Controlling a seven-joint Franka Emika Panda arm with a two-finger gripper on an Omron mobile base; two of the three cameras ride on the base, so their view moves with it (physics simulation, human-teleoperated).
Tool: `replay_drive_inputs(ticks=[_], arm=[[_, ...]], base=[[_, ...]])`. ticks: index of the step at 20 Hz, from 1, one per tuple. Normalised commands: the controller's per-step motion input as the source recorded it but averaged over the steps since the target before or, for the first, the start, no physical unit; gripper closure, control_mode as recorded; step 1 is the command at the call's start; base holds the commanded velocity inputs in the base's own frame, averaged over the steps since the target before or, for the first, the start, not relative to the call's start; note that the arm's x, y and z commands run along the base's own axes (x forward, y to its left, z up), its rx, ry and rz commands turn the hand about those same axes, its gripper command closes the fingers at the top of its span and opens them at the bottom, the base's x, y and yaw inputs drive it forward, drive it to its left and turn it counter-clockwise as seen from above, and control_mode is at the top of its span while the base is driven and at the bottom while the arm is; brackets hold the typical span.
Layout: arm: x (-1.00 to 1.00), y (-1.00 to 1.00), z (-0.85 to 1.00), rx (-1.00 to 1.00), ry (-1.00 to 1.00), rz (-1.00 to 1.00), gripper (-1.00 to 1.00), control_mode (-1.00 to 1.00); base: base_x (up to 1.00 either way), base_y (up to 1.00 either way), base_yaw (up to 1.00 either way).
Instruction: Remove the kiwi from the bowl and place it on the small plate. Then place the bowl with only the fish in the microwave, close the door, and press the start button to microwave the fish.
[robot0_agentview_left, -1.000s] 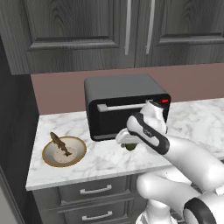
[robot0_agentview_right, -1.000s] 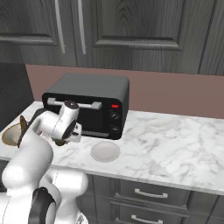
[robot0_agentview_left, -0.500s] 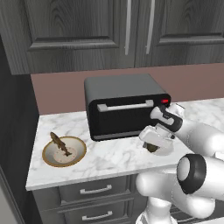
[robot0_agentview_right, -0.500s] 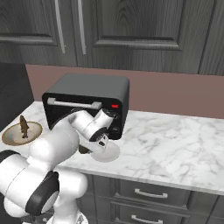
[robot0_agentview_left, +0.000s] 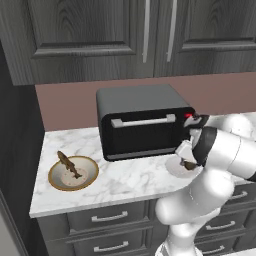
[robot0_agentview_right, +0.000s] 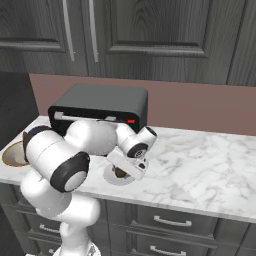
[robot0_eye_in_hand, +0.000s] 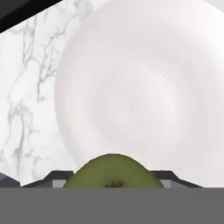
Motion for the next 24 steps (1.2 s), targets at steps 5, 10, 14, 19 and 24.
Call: replay_drive_inputs(ticks=[5,10,14,19,24], arm=[[0.45,0.09,-0.38,-0.01,0.01,0.0,1.0,-1.0],[0.14,0.0,-0.26,0.0,-0.01,0.0,-1.0,-1.0],[-0.21,0.18,-0.03,0.0,-0.1,0.0,-1.0,-1.0],[-0.19,0.16,0.33,-0.01,-0.05,0.0,-1.0,-1.0],[-0.49,0.08,0.73,-0.04,-0.09,0.0,-1.0,-1.0]], base=[[0.0,0.0,0.0],[0.0,0.0,0.0],[0.0,0.0,0.0],[0.0,0.0,0.0],[0.0,0.0,0.0]])
